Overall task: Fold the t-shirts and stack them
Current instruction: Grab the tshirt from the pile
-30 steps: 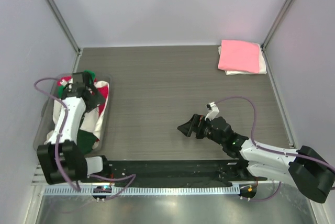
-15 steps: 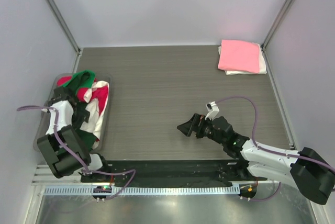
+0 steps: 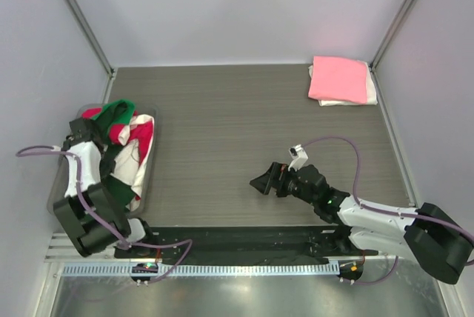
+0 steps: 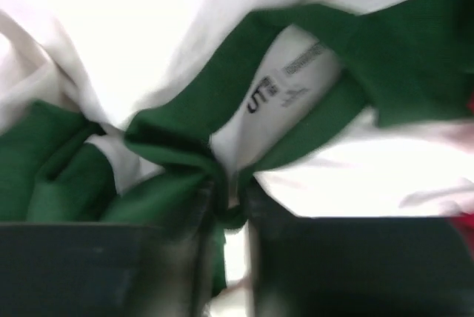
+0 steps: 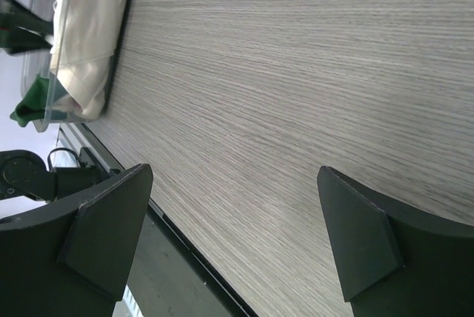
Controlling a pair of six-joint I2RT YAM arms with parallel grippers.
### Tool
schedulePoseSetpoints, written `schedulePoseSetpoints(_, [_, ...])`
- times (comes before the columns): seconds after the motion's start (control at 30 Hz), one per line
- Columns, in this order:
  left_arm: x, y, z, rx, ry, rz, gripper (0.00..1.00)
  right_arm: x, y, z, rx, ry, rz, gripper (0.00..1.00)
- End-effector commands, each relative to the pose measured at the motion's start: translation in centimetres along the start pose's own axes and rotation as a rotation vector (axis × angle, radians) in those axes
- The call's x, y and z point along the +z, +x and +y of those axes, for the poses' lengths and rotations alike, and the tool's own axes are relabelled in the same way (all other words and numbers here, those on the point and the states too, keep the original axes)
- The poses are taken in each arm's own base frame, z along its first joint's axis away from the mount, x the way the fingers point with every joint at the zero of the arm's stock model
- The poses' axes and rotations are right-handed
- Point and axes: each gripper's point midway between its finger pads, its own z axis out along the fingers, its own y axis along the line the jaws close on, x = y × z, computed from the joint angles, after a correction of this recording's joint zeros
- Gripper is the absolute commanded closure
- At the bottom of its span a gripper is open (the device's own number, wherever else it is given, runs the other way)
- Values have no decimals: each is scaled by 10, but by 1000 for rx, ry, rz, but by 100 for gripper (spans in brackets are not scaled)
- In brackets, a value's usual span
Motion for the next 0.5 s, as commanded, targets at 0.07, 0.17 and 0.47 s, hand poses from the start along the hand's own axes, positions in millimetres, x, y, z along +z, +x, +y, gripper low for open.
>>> schedulePoseSetpoints(0.07, [-90,-69,-7,-114,145,-307,100,7,-14,18,-13,-50,-30,0])
schedulePoseSetpoints(0.17, [-126,-81,-8,-151,195,-360,100,9,-14,18,-14,-44,-25,0])
schedulePoseSetpoints(0.47, [-333,-115,-78,-205,781,-575,100,10,-16,15,-12,-29,-40,0])
